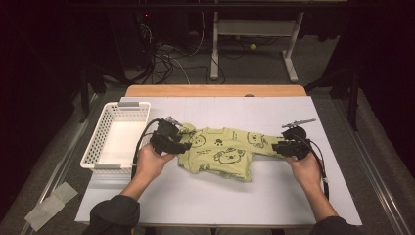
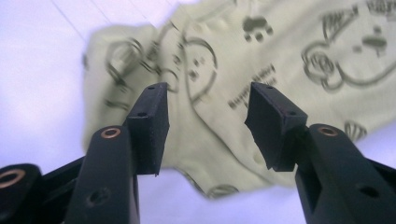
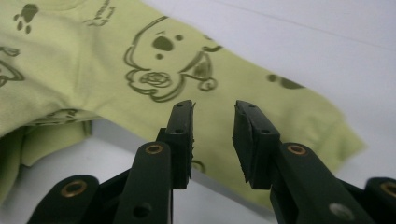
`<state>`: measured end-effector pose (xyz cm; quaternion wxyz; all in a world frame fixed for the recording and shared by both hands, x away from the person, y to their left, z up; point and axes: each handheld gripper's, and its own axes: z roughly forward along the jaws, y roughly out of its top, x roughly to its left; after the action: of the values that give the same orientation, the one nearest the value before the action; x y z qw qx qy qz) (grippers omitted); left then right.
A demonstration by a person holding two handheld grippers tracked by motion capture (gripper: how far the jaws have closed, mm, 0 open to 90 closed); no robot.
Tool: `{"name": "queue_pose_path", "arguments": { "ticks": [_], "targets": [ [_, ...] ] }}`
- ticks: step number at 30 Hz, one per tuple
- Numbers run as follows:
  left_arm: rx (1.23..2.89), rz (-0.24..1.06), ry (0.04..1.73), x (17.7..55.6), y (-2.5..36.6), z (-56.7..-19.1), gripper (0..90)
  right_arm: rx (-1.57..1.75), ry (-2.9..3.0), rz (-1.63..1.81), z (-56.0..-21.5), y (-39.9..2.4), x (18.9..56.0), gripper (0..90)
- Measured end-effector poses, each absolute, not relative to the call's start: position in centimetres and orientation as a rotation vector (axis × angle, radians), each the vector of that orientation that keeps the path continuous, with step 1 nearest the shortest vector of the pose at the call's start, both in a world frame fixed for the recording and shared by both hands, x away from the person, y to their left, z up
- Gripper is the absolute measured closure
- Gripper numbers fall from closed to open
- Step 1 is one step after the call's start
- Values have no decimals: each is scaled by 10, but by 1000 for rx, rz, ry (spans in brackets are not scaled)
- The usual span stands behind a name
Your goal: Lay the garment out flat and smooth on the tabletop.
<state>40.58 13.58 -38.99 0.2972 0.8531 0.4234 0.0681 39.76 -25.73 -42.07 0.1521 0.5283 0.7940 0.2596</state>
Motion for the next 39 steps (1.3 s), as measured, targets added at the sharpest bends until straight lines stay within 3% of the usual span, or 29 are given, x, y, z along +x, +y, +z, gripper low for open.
{"name": "queue_pose_path", "arguments": {
  "ticks": [12, 21, 27, 39],
  "targets": [
    [2315, 135, 1228, 446, 121, -405, 460, 1505, 2337, 845, -430, -234, 406, 665],
    [2421, 155, 1163, 436, 102, -418, 455, 1476, 2407, 832, -428, -207, 420, 621],
    [2437, 134, 1179, 436, 103, -430, 455, 1488, 2438, 843, -430, -190, 430, 553],
    [2439, 89, 1204, 437, 105, -445, 461, 1474, 2463, 786, -435, -171, 438, 517]
  ]
}}
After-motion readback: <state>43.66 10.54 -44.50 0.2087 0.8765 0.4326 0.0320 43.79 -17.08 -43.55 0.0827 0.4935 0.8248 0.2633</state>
